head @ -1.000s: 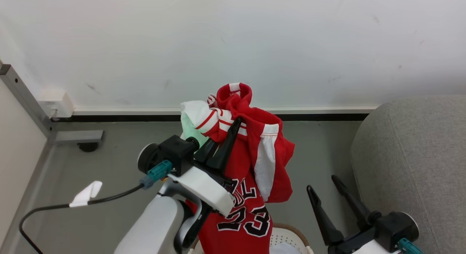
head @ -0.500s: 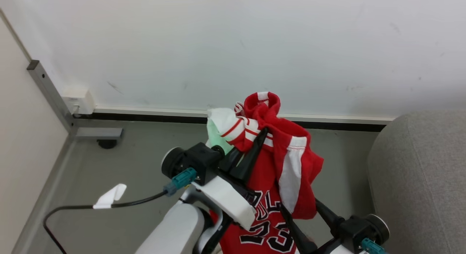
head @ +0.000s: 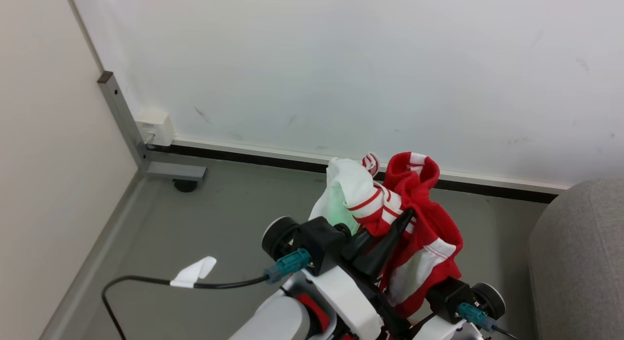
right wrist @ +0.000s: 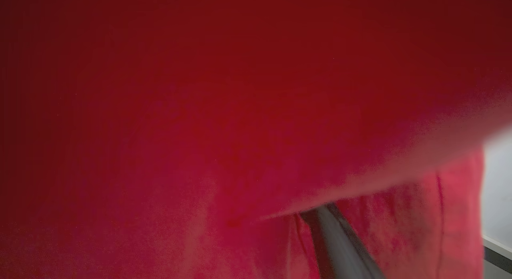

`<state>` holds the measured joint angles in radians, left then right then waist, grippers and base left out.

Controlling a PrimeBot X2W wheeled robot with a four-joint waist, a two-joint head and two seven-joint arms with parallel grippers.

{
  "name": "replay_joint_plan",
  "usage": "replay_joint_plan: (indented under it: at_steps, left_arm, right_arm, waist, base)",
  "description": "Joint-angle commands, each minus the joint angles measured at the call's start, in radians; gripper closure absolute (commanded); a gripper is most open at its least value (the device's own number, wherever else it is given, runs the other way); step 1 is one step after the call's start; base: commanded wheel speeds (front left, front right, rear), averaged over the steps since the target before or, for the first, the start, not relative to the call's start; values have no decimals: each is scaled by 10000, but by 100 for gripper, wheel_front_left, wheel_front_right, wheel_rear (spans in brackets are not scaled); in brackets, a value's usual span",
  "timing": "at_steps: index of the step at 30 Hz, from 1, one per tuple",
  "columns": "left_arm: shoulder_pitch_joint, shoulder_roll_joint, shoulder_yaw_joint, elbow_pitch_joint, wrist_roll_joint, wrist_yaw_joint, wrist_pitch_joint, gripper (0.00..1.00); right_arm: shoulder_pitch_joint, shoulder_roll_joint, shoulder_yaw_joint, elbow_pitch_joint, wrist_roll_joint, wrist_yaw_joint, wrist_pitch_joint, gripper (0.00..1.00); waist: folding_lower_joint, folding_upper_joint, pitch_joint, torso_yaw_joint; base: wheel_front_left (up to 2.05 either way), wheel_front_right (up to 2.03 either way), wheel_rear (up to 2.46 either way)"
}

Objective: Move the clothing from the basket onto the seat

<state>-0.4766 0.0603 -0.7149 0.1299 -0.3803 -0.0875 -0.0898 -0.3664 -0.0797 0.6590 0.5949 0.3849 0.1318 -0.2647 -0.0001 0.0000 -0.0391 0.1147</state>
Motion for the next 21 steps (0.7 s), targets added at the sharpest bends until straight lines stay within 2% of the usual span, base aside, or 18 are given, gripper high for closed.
replay_joint_plan:
  at_steps: [1, 4, 5, 6, 21]
  left_arm:
    - [11, -33, -76, -95, -82, -20, -14, 100]
    - [-45, -56, -247, -205, -165, 7, 40, 100]
    - [-71, -61, -277, -235, -185, 26, 38, 100]
    - [-94, -62, -295, -273, -209, 45, 22, 100]
    - [-96, 302, 272, 223, -485, 421, -318, 100]
  right_arm:
    - [-154, 29, -59, 138, 136, -21, 7, 0]
    - [-253, 56, -182, 322, 159, -21, 5, 0]
    - [-263, 69, -247, 342, 183, -21, 5, 38]
    - [-289, 78, -328, 306, 144, -21, 5, 100]
    - [229, -123, -780, -593, 494, -21, 1, 100]
  waist:
    - [1, 0, -14, 142]
    - [1, 0, 2, 270]
    - [1, 0, 10, 295]
    - [1, 0, 20, 312]
    - [1, 0, 101, -91]
  base:
    - [0, 0, 0]
    - [0, 0, 0]
    - [0, 0, 0]
    - [0, 0, 0]
    - [0, 0, 0]
